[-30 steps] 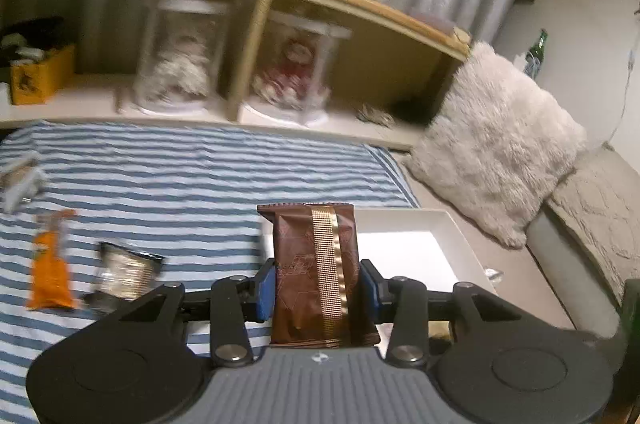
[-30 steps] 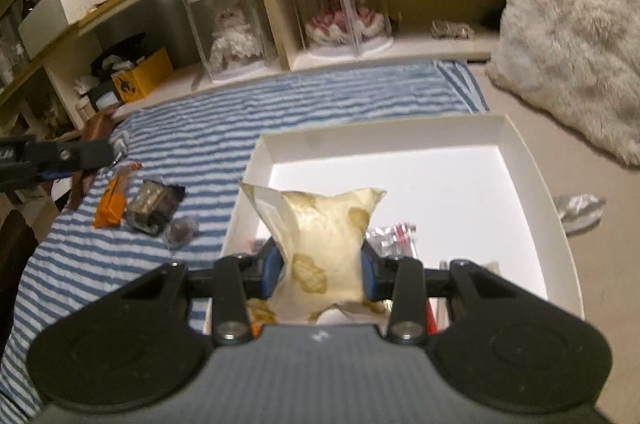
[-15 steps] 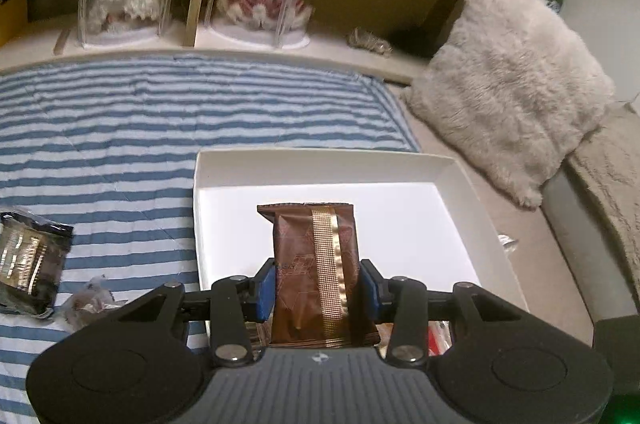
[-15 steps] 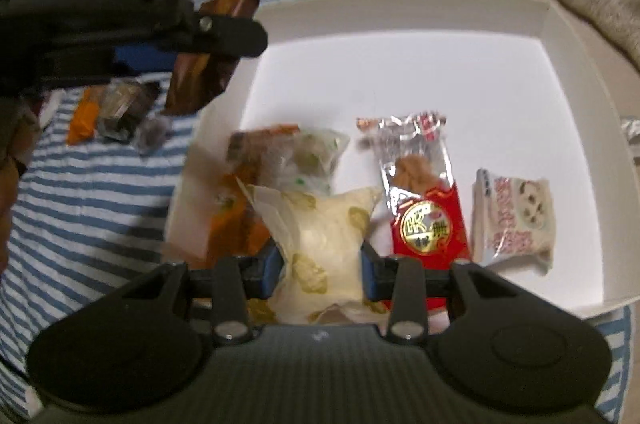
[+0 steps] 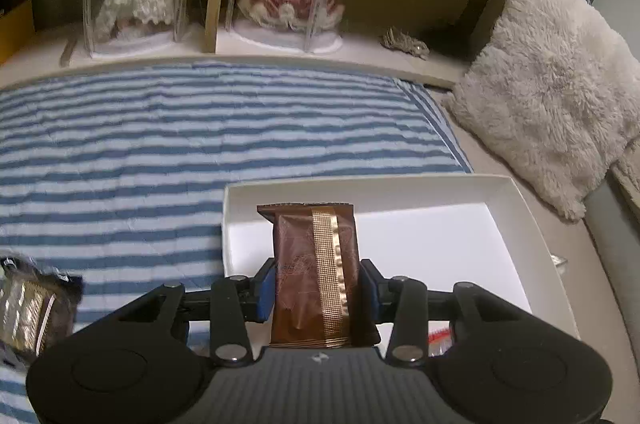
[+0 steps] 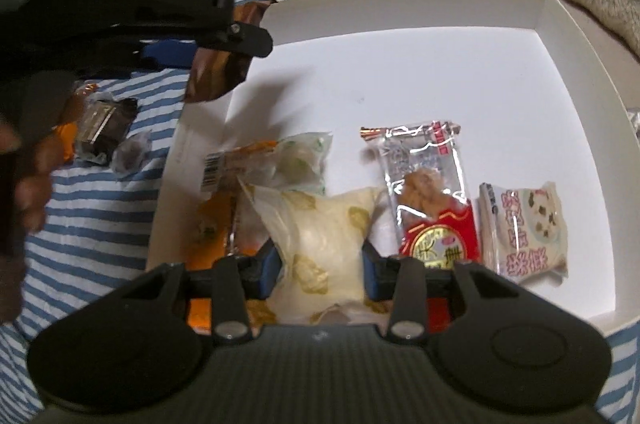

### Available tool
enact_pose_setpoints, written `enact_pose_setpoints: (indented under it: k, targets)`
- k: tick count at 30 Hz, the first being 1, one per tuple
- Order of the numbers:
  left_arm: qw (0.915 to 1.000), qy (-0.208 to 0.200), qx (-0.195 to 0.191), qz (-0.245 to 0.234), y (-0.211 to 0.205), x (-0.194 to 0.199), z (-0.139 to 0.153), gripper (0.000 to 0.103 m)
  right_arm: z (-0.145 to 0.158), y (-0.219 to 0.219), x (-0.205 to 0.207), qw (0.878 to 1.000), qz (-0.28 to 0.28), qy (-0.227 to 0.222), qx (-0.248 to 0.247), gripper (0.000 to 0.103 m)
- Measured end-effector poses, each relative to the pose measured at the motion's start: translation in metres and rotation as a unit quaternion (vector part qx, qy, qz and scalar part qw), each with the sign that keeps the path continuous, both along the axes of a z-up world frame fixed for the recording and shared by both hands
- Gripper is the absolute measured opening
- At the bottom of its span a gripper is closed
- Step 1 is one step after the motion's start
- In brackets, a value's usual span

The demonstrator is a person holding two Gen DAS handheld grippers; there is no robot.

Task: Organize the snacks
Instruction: 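Carry both snacks into the white tray and open both grippers, then move both tools back over the remaining snacks on the bed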

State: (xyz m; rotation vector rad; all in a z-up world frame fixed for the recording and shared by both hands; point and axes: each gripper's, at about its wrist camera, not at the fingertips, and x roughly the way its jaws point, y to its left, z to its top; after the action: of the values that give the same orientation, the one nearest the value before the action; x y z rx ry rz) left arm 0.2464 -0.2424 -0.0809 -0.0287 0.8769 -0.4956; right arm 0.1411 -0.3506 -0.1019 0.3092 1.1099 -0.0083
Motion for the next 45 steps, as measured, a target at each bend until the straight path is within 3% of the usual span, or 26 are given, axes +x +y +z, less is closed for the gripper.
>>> enact_pose_setpoints:
  k: [1, 2, 4, 18, 35, 37, 40, 45]
  targets:
    - [1.0000, -0.004, 0.003, 0.000, 0.001, 0.000, 0.000, 0.051, 0.001, 0.001, -0.002, 1.000, -0.001, -0.001, -0.002, 0.053]
    - [1.0000, -0.005, 0.006, 0.001, 0.002, 0.001, 0.001, 0.058, 0.003, 0.002, -0.004, 1.000, -0.002, -0.004, -0.005, 0.066]
    - [1.0000, -0.004, 0.008, 0.002, 0.006, 0.001, 0.001, 0.066, 0.012, -0.006, -0.007, 1.000, -0.002, -0.023, -0.014, 0.075]
    - [0.9994, 0.000, 0.031, -0.019, 0.029, -0.021, 0.010, 0.079, 0.032, -0.029, -0.027, 0.999, -0.039, -0.035, -0.002, 0.077]
    - [0.9972, 0.000, 0.067, -0.031, 0.061, -0.067, 0.029, 0.095, 0.047, -0.020, -0.040, 0.997, -0.044, -0.044, -0.041, 0.095]
    - [0.9967, 0.000, 0.075, -0.030, 0.067, -0.072, 0.030, 0.103, 0.050, -0.019, -0.042, 0.997, -0.042, -0.045, -0.043, 0.097]
    - [0.9960, 0.001, 0.086, -0.026, 0.076, -0.080, 0.032, 0.103, 0.055, -0.014, -0.044, 0.996, -0.032, -0.055, -0.062, 0.102]
    - [0.9957, 0.003, 0.090, -0.020, 0.093, -0.094, 0.032, 0.103, 0.061, -0.010, -0.049, 0.996, -0.024, -0.057, -0.071, 0.102]
